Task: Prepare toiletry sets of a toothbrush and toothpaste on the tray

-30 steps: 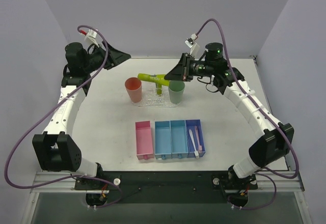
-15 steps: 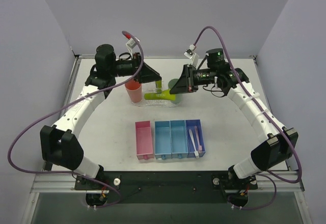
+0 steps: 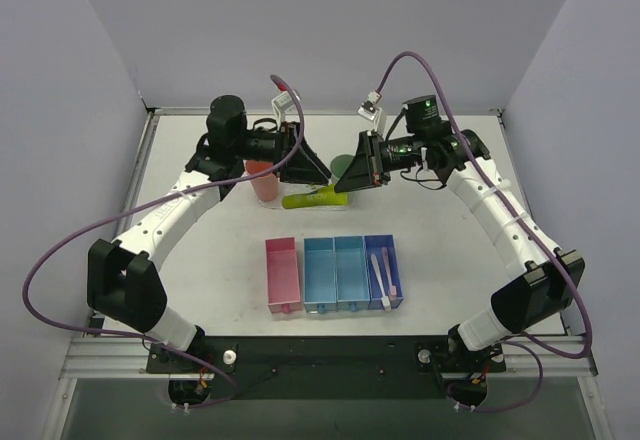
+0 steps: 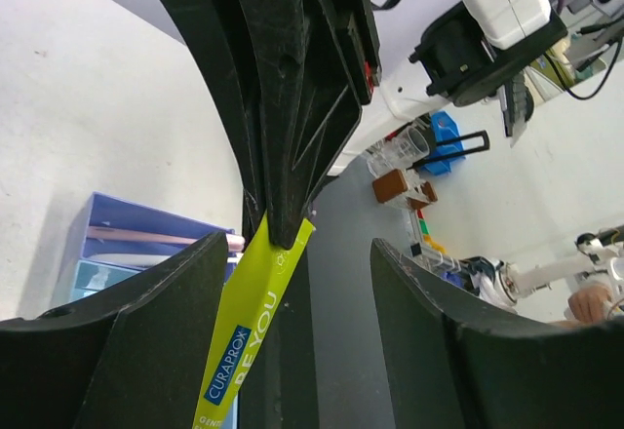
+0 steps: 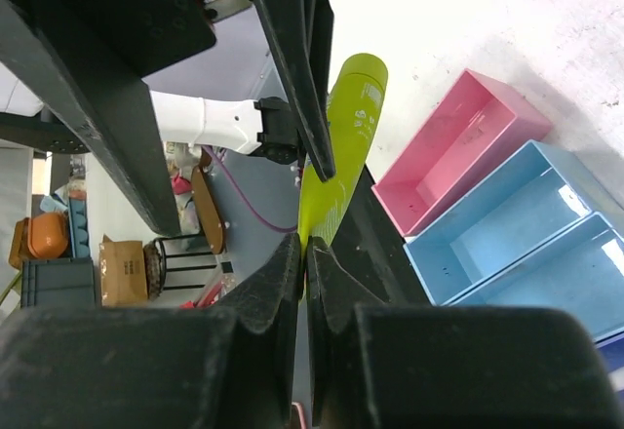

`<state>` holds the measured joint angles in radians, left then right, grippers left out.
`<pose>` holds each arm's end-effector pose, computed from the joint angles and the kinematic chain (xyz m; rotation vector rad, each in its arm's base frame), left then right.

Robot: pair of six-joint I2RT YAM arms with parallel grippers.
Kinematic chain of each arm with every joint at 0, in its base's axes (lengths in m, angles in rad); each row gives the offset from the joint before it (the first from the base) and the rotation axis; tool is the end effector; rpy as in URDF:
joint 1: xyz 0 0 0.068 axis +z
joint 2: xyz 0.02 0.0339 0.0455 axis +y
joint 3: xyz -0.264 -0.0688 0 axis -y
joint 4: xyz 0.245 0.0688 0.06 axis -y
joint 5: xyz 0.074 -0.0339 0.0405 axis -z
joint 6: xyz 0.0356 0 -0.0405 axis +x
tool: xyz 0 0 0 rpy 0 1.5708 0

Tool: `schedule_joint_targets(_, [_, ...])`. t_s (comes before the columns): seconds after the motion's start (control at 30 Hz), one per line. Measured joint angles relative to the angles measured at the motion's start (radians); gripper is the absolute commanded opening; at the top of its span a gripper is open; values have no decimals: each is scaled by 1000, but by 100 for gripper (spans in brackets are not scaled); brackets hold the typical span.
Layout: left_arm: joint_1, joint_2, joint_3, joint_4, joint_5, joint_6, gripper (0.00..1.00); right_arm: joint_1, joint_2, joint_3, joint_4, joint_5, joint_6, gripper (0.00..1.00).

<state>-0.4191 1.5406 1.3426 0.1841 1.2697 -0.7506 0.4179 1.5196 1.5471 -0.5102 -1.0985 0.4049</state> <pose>0.3046 -0.1729 0.3868 0.8660 1.7371 -1.8194 0.2884 0.1628 0.4020 -0.7580 2.0071 1.6154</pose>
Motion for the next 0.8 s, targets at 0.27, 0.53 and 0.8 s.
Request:
schedule_joint_targets(0.27, [-20,1,-13,-1,39,-8,56,2,0,42,-29,-27,-11,0])
schedule_joint_targets(0.53, [-32,1,-17,0,53,-13,49,22,0,88,-40,-35,-11,0])
schedule_joint_targets(0.8, [-38,1,-21,1,71,-20,23,35,0,106,-47,-20,-11,0])
